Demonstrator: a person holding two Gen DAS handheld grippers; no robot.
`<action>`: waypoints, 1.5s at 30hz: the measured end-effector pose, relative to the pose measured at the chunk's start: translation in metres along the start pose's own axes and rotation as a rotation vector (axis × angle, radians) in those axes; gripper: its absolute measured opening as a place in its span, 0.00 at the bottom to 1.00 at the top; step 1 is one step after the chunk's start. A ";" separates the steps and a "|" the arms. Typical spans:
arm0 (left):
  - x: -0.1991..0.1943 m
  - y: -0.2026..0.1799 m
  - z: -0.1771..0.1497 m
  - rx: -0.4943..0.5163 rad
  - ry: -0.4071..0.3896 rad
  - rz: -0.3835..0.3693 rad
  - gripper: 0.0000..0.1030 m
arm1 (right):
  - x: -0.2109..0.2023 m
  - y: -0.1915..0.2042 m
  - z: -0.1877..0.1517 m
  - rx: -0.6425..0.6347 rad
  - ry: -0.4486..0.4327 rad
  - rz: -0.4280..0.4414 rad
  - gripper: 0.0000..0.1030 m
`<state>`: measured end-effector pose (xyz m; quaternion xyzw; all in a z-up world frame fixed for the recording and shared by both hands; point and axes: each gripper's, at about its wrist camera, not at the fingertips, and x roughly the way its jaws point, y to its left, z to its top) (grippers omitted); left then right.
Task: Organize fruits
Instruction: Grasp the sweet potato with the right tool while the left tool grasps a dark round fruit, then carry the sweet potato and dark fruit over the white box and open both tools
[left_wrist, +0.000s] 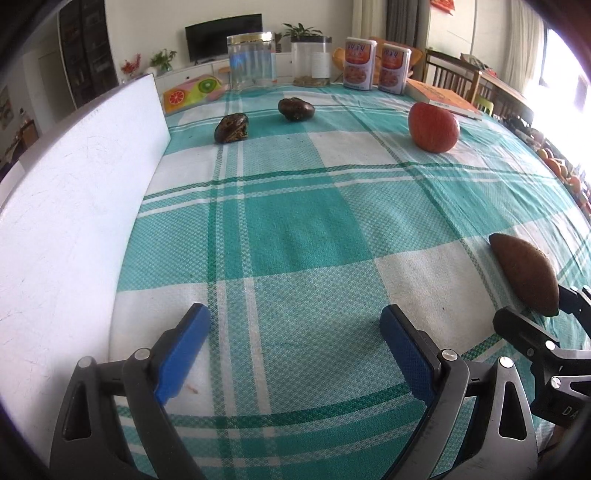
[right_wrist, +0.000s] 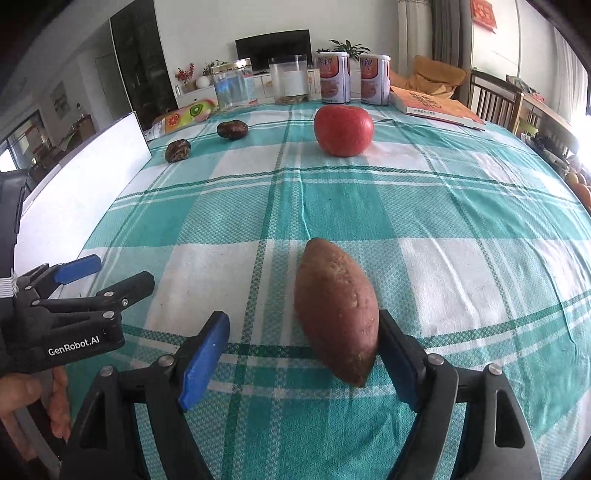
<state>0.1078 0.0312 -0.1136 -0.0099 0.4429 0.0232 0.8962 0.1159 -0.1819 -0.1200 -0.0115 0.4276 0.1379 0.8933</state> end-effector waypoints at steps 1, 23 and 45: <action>0.000 0.000 0.000 0.000 0.000 0.000 0.93 | 0.000 -0.001 0.000 0.007 -0.001 0.005 0.80; 0.101 0.066 0.150 -0.350 -0.009 0.126 0.92 | 0.003 0.000 -0.001 -0.004 0.014 0.063 0.95; -0.012 -0.014 0.064 -0.214 0.020 -0.181 0.39 | 0.025 -0.033 0.055 0.015 0.370 0.181 0.51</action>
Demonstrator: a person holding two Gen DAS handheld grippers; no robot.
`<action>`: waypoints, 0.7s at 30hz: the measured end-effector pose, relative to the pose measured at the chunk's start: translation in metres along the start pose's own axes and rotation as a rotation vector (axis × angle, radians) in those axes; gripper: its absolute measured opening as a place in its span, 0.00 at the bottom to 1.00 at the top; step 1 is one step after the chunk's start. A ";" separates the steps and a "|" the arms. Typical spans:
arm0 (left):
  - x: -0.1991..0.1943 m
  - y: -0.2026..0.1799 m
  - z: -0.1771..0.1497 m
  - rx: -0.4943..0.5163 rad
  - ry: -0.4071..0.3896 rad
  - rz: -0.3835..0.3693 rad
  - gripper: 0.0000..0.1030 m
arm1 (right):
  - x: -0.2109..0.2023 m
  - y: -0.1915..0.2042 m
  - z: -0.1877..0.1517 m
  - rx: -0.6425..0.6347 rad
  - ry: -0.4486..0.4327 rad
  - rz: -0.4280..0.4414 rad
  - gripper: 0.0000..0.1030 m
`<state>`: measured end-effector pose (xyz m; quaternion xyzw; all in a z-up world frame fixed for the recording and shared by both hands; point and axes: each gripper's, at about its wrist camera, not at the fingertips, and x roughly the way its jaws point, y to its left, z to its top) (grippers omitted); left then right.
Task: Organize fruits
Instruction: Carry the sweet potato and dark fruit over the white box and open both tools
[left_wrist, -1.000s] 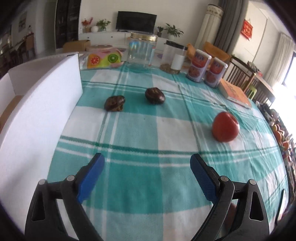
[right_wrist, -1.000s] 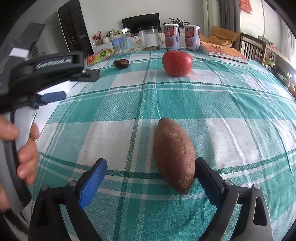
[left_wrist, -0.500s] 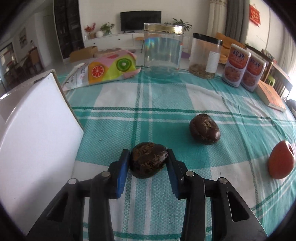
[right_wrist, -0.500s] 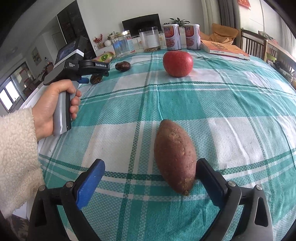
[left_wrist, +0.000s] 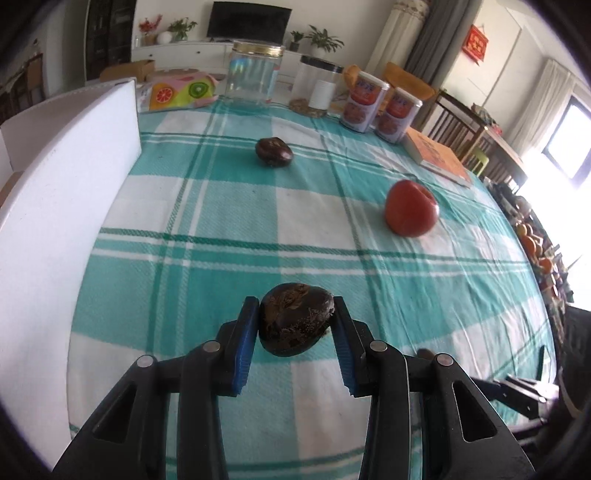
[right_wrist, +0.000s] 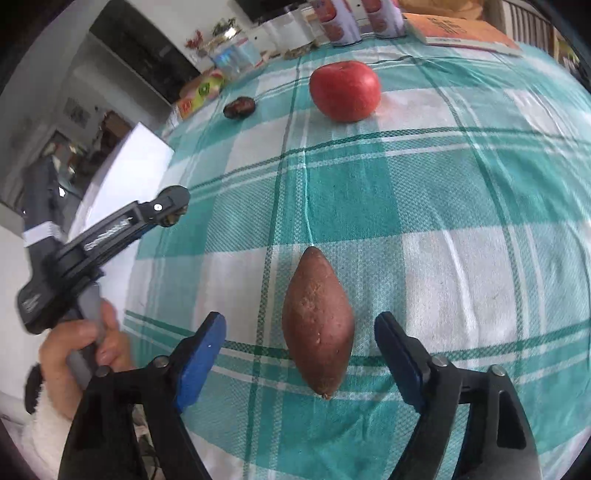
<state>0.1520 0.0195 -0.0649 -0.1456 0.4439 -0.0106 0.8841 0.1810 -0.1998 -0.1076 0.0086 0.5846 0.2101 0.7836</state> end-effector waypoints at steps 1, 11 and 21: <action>-0.011 -0.004 -0.007 0.013 0.011 -0.030 0.39 | 0.004 0.006 0.002 -0.034 0.009 -0.057 0.40; -0.174 0.034 -0.056 0.031 -0.009 -0.270 0.39 | -0.007 -0.032 -0.048 0.398 -0.109 0.513 0.39; -0.216 0.196 -0.056 -0.211 -0.143 0.127 0.39 | -0.032 0.168 -0.016 0.138 -0.064 0.869 0.39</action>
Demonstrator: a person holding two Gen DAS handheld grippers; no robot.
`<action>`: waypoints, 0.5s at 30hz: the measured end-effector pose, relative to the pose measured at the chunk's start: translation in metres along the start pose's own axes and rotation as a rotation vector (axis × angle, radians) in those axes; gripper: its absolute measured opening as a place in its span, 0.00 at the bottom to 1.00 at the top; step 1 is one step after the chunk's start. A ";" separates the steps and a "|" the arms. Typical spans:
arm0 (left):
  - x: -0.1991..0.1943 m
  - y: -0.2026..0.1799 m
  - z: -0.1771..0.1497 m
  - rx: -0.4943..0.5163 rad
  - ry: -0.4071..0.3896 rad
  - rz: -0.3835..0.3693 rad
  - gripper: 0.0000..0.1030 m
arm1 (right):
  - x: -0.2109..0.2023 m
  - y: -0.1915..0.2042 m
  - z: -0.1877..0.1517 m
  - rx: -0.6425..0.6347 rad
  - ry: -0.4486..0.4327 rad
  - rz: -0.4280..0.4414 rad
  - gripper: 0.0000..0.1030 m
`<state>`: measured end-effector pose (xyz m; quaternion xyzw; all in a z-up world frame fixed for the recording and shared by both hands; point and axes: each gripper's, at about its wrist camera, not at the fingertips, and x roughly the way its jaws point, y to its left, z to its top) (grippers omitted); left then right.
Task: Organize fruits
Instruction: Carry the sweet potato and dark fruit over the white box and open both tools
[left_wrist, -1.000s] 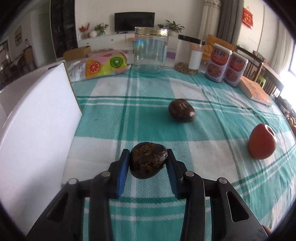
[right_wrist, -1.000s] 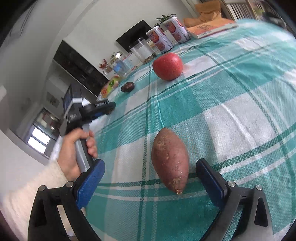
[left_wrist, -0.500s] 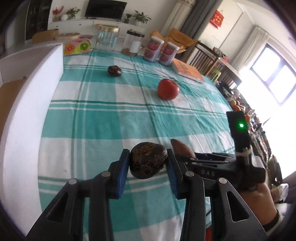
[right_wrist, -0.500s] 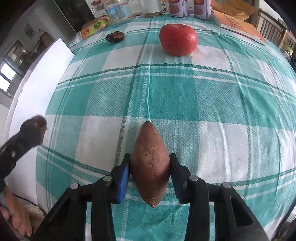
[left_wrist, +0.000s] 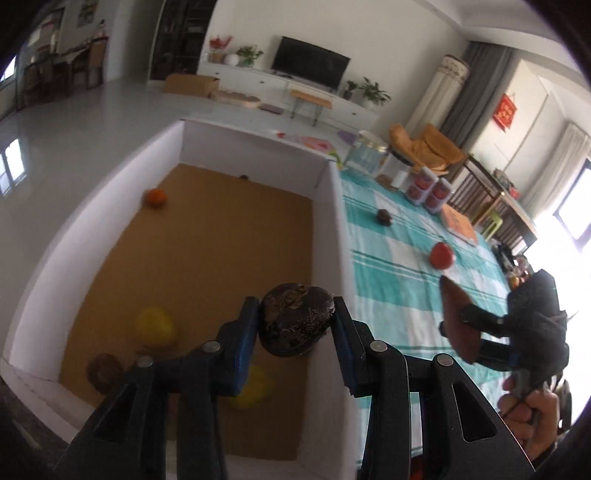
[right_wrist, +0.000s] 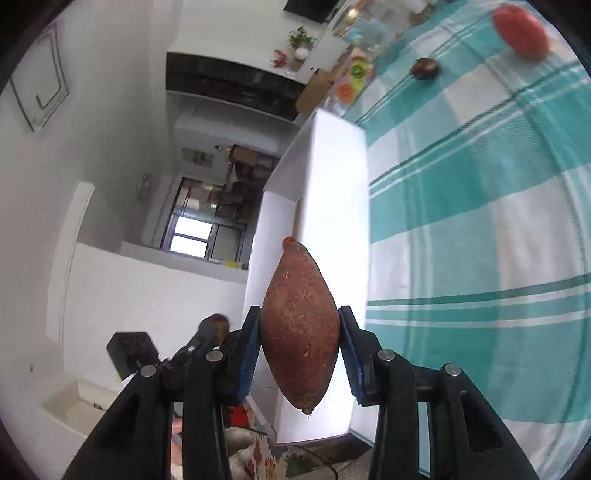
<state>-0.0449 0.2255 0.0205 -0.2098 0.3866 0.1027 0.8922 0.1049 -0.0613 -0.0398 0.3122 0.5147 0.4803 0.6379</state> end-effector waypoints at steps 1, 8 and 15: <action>0.008 0.014 -0.003 -0.020 0.015 0.041 0.39 | 0.021 0.017 -0.001 -0.036 0.036 0.003 0.39; 0.039 0.060 -0.022 -0.068 0.111 0.189 0.40 | 0.139 0.071 -0.030 -0.269 0.221 -0.215 0.40; 0.026 0.055 -0.023 -0.035 0.006 0.298 0.81 | 0.123 0.077 -0.030 -0.398 0.073 -0.355 0.77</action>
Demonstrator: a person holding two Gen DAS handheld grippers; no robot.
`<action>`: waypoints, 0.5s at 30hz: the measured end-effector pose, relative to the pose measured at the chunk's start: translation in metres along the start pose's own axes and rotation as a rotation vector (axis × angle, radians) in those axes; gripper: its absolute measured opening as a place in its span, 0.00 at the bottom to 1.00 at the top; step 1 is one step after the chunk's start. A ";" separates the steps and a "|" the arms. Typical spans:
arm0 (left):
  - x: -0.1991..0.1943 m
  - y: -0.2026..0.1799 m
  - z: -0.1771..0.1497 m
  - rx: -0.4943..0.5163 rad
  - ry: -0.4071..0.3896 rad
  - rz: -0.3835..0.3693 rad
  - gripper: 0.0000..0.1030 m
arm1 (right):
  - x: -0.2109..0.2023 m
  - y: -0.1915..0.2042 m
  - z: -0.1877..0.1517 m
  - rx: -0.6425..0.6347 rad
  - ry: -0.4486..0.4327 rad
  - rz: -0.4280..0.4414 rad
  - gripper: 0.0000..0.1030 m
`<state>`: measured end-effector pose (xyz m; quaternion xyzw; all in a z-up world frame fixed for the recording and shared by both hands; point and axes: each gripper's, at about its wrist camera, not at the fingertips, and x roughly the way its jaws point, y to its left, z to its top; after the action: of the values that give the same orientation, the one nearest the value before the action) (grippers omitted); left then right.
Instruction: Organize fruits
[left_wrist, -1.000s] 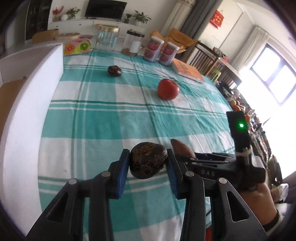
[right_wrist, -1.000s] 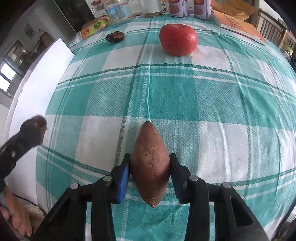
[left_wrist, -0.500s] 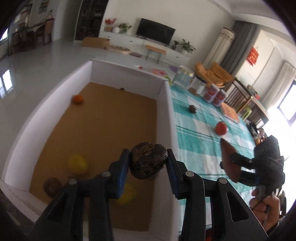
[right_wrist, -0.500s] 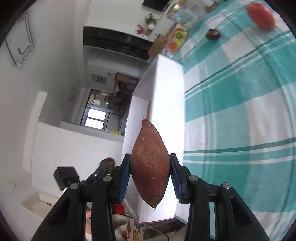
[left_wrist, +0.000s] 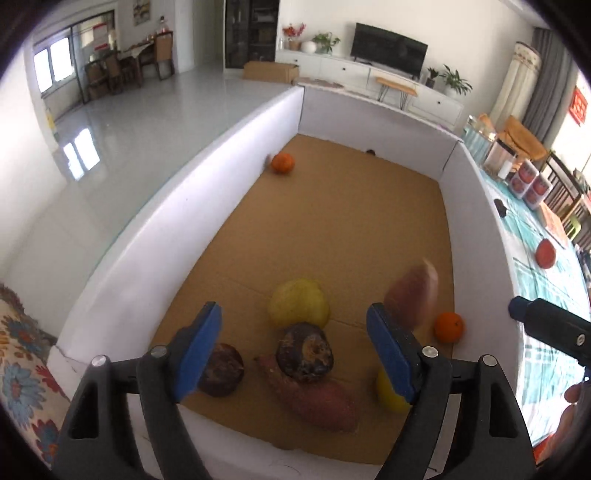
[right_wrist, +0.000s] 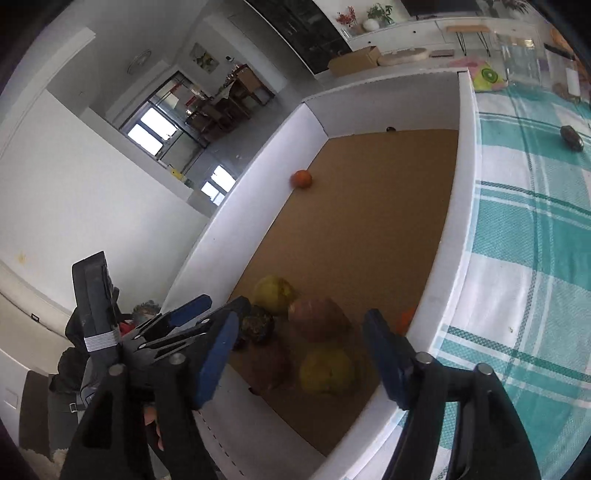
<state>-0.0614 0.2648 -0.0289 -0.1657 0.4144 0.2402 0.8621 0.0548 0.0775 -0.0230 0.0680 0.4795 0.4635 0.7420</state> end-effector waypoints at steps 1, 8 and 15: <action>-0.004 -0.004 0.001 0.004 -0.024 -0.003 0.83 | -0.013 -0.005 -0.001 -0.003 -0.034 -0.026 0.77; -0.036 -0.069 0.006 0.113 -0.116 -0.183 0.89 | -0.099 -0.099 -0.025 0.022 -0.216 -0.423 0.99; -0.053 -0.199 -0.026 0.378 -0.043 -0.463 0.90 | -0.168 -0.236 -0.081 0.216 -0.252 -0.869 0.99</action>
<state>0.0030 0.0722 0.0150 -0.0872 0.3844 -0.0407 0.9181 0.1202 -0.2090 -0.0857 -0.0067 0.4149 0.0451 0.9087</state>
